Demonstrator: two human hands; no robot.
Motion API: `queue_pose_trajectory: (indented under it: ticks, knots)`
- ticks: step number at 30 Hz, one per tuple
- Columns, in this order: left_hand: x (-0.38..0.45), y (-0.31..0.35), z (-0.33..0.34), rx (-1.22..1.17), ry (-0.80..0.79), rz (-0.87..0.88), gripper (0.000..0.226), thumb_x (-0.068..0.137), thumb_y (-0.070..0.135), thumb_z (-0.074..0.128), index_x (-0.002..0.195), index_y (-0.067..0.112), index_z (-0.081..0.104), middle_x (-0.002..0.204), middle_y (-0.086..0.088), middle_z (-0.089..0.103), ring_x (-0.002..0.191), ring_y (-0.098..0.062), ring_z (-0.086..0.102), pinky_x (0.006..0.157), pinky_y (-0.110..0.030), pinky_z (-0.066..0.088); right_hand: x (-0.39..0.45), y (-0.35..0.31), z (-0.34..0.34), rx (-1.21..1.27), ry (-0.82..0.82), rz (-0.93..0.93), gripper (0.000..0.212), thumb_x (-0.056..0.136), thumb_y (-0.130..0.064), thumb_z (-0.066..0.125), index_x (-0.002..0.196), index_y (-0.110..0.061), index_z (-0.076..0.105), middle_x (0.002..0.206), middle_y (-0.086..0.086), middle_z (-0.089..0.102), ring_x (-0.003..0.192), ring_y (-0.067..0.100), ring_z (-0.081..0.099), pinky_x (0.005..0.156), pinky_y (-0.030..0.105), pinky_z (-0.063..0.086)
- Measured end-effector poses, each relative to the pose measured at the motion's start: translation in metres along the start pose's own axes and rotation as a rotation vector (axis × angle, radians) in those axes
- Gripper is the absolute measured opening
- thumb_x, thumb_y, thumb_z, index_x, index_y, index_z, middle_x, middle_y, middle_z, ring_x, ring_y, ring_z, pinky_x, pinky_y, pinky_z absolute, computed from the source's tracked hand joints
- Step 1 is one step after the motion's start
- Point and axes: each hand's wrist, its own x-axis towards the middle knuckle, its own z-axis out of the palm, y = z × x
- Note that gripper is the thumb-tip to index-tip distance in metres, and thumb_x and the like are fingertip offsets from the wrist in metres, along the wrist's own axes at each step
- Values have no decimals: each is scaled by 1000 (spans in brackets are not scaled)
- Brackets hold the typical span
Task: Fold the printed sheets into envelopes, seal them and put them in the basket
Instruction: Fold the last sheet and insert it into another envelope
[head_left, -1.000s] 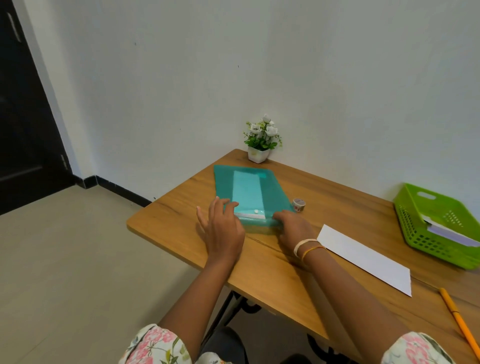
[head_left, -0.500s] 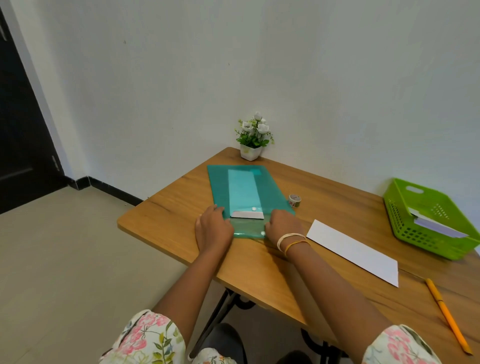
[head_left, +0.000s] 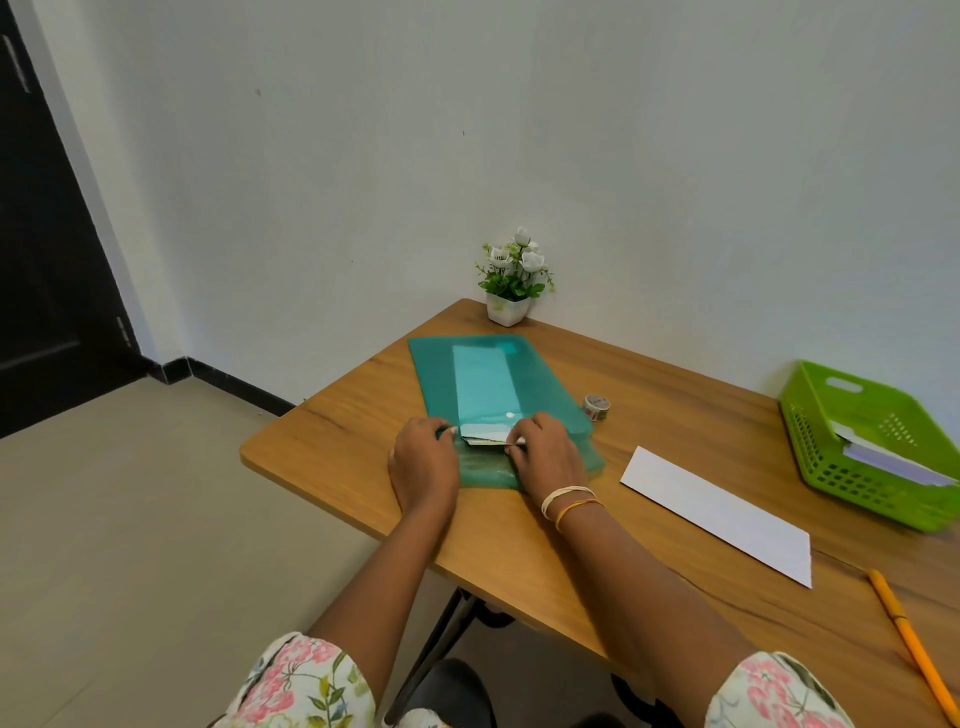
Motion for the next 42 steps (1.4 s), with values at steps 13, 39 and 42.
queue_pose_trajectory:
  ticks: [13,39,42]
  knots:
    - [-4,-3,2,250,-68,187,19,89,14,60,102,21,72,102,2,67,94,-16,56,78,-30,42,-21,-3,-51,536,393,21,15,82,-16,68,89,-19,56,88,-4,60,86,12,60,58,21,56]
    - [-12,-2,12,287,-250,890,35,81,21,73,115,23,66,130,0,60,122,-20,55,101,-52,45,28,38,-180,1096,1006,579,37,82,11,58,113,-7,66,112,8,65,94,18,60,80,16,53]
    - [-11,-1,12,356,-428,813,43,94,38,49,136,28,52,143,6,50,133,-13,45,112,-42,32,29,38,-169,1092,986,562,50,76,17,45,111,-12,65,113,7,64,99,29,60,86,36,54]
